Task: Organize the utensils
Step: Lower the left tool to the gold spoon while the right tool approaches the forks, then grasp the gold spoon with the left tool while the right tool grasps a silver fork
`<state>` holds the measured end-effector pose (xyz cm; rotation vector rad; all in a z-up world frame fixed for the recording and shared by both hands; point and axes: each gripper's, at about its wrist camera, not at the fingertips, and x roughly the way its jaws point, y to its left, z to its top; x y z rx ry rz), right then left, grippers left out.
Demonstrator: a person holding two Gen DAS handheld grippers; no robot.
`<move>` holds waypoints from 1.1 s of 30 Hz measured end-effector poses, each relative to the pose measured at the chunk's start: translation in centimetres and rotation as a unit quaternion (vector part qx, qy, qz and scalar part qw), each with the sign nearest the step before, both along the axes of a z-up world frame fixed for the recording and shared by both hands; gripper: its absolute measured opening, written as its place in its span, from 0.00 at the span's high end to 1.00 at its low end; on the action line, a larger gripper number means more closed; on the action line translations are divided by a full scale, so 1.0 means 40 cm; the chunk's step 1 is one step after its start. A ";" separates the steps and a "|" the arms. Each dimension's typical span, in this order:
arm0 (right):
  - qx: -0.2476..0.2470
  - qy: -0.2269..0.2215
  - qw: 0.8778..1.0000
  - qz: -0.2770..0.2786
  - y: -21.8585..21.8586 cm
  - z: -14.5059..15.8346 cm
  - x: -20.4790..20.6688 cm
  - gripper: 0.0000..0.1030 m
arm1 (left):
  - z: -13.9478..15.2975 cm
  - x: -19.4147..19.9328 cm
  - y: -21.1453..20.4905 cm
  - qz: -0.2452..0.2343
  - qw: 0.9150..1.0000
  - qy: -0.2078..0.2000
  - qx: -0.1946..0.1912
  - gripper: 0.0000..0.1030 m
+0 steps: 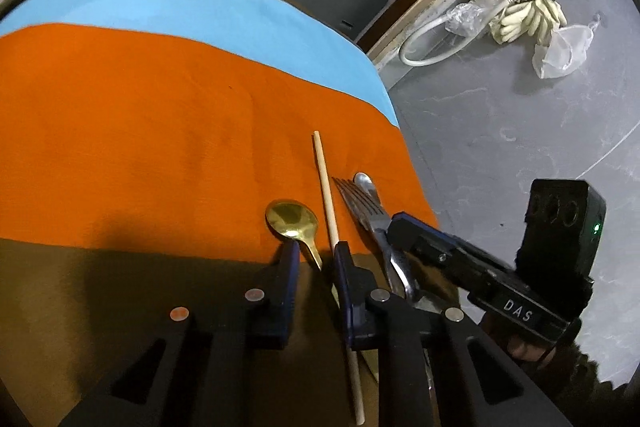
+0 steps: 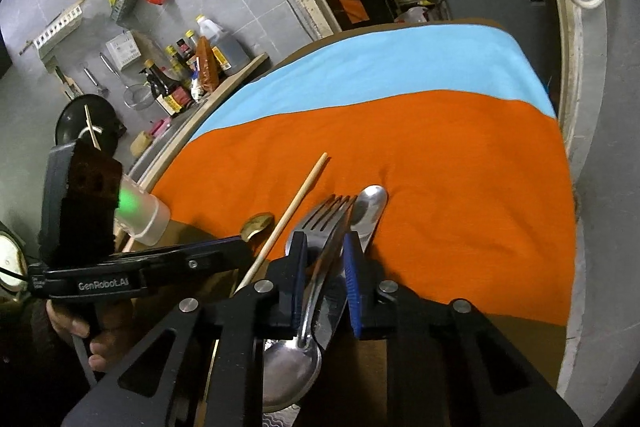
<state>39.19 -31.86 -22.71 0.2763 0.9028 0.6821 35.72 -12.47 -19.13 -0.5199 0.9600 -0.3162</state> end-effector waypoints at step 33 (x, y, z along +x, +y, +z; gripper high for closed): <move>0.039 0.092 0.994 -0.051 0.048 0.000 -0.011 0.96 | 0.042 -0.022 0.017 -0.011 0.997 0.011 0.078 0.97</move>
